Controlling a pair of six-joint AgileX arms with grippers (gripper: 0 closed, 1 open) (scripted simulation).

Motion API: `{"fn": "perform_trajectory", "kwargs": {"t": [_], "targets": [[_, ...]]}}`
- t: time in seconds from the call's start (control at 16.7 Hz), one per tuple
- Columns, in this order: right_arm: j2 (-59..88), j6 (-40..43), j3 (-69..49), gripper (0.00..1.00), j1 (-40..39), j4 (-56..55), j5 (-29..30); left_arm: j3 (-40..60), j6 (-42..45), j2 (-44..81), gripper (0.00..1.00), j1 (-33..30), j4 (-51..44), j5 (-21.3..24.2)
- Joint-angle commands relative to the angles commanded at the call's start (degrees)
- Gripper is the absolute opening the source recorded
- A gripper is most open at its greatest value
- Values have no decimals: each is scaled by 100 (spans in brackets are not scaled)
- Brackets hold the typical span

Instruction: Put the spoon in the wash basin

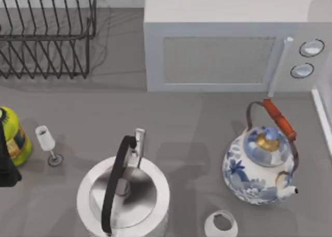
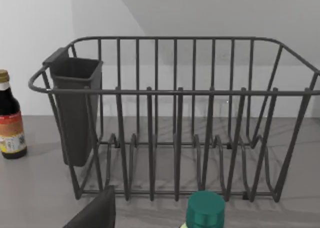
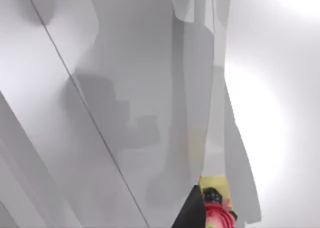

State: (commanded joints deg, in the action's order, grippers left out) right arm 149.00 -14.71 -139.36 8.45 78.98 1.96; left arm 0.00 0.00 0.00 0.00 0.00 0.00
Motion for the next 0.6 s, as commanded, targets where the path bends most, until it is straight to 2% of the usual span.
{"fn": "perform_trajectory", "kwargs": {"t": [0.24, 0.6], "targets": [[0, 0, 0, 98, 0, 0, 0, 0, 0, 0, 100, 0, 0, 0], [0, 0, 0, 100, 0, 0, 0, 0, 0, 0, 100, 0, 0, 0]]}}
